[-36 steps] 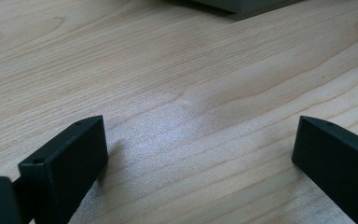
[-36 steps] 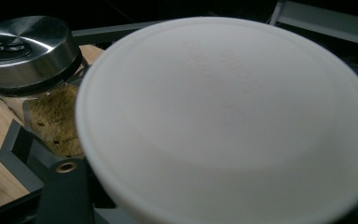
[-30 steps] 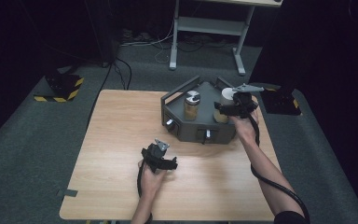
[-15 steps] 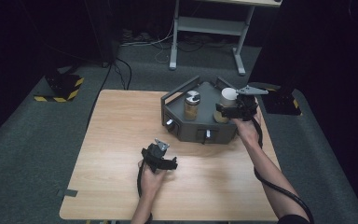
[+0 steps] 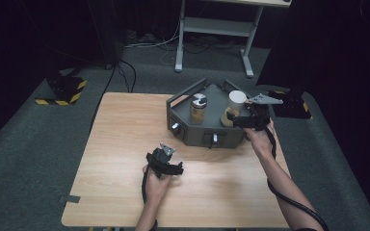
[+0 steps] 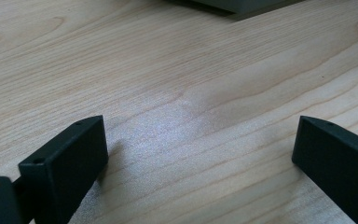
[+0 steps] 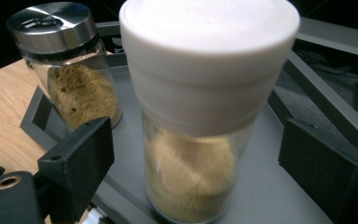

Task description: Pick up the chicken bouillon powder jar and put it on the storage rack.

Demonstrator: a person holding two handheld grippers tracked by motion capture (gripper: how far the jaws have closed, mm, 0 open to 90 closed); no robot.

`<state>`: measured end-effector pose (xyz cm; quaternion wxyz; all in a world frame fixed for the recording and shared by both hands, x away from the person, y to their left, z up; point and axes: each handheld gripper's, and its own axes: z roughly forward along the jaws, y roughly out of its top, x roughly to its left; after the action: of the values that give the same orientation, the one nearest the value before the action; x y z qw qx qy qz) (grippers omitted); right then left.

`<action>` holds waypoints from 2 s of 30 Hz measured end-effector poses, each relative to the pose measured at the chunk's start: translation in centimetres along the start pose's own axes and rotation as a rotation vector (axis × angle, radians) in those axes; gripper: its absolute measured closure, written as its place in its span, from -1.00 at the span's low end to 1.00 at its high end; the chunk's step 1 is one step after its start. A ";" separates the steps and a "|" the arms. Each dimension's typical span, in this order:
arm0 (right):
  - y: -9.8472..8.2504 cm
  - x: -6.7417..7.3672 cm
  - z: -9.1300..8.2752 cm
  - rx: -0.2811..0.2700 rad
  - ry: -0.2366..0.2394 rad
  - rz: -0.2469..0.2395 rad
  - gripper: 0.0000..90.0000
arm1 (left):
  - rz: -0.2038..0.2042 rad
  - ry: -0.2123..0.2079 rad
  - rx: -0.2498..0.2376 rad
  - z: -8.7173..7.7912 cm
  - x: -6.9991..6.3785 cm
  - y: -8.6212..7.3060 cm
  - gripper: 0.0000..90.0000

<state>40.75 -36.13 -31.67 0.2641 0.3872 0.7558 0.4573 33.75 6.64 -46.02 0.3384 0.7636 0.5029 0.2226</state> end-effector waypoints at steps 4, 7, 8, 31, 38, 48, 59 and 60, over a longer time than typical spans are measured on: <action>-0.6 -0.1 -0.7 -0.004 0.000 -0.002 -0.79 | 0.000 0.000 0.000 0.0 0.0 0.0 -0.92; -1.0 0.0 -1.2 -0.011 0.000 -0.004 -0.78 | 0.000 0.000 -0.001 0.0 0.0 0.0 -0.92; -1.2 0.0 -1.3 -0.014 -0.002 -0.007 -0.78 | 0.000 0.000 -0.001 0.0 0.0 0.0 -0.92; -6.9 1.3 -5.2 0.003 0.038 -0.035 -0.77 | 0.005 0.001 0.002 0.0 0.0 0.0 -0.93; -9.2 1.4 -5.9 0.033 0.040 -0.020 -0.77 | 0.005 0.002 0.002 0.0 0.0 0.0 -0.93; -12.7 2.0 -4.4 0.087 0.031 0.001 -0.77 | 0.007 0.002 0.003 0.0 0.0 0.0 -0.93; -15.1 3.2 -1.1 0.160 0.024 0.003 -0.77 | 0.006 0.002 0.002 0.0 0.0 0.0 -0.93; -15.2 3.3 -1.0 0.163 0.023 0.007 -0.78 | 0.006 0.002 0.002 0.0 0.0 0.0 -0.93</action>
<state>32.95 -38.14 -44.99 0.2213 0.4045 0.7922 0.3996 33.77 6.62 -45.99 0.3363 0.7652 0.5013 0.2237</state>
